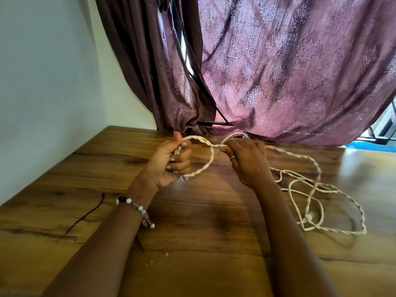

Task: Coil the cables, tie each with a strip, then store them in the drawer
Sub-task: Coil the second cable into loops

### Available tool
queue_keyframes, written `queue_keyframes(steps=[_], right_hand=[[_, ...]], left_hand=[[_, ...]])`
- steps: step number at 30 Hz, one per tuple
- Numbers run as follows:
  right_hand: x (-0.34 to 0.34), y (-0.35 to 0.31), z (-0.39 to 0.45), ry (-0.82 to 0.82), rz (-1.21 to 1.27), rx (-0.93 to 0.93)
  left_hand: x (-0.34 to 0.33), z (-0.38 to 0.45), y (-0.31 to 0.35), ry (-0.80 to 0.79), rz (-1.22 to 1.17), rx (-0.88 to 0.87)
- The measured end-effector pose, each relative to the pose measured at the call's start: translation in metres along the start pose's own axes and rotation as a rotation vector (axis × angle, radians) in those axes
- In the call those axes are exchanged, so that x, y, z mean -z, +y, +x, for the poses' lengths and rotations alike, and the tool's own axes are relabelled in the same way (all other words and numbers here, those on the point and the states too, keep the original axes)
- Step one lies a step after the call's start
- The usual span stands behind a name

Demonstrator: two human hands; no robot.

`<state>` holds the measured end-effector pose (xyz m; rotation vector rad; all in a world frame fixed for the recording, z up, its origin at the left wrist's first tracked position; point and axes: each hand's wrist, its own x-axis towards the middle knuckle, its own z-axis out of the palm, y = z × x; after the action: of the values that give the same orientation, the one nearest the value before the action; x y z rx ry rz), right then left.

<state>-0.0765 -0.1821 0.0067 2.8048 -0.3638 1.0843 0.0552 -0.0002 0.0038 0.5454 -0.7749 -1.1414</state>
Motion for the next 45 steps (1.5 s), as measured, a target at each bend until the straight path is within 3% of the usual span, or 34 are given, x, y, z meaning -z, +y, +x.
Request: queue_keyframes(steps=[3,8,14,20,22,24,29,34,38,41,45], right_hand=[[-0.007,0.001,-0.001,-0.021,0.055,0.0],[-0.011,-0.004,-0.006,-0.199,-0.222,-0.206],[0.006,-0.009,-0.007,-0.294,-0.155,-0.245],[0.004,-0.035,-0.002,-0.39,-0.276,0.139],[0.006,-0.044,0.0,-0.302,-0.236,0.319],[0.004,-0.052,0.001,-0.102,-0.223,0.448],[0.002,-0.062,0.003,0.2,-0.143,0.517],[0.018,-0.045,0.005,0.313,-0.102,0.334],[0.016,-0.034,0.004,0.214,-0.107,0.248],[0.016,-0.034,0.004,0.052,-0.082,0.187],[0.017,-0.038,0.002,-0.159,0.21,0.168]], left_hand=[[0.008,-0.001,0.007,-0.147,-0.21,-0.048],[0.0,-0.001,0.008,0.164,-0.158,-0.289],[0.001,-0.006,0.013,0.272,-0.14,-0.368],[0.007,0.003,0.008,0.39,0.058,-0.431],[0.007,0.004,0.003,0.469,0.219,-0.425],[0.002,0.004,-0.002,0.489,0.363,-0.391],[-0.006,0.003,-0.011,0.409,0.605,-0.239],[-0.016,0.002,-0.018,0.232,0.667,-0.006],[-0.012,0.004,-0.017,0.117,0.561,0.118],[-0.007,0.003,-0.019,0.085,0.509,0.071],[-0.003,0.001,-0.016,0.078,0.313,0.018]])
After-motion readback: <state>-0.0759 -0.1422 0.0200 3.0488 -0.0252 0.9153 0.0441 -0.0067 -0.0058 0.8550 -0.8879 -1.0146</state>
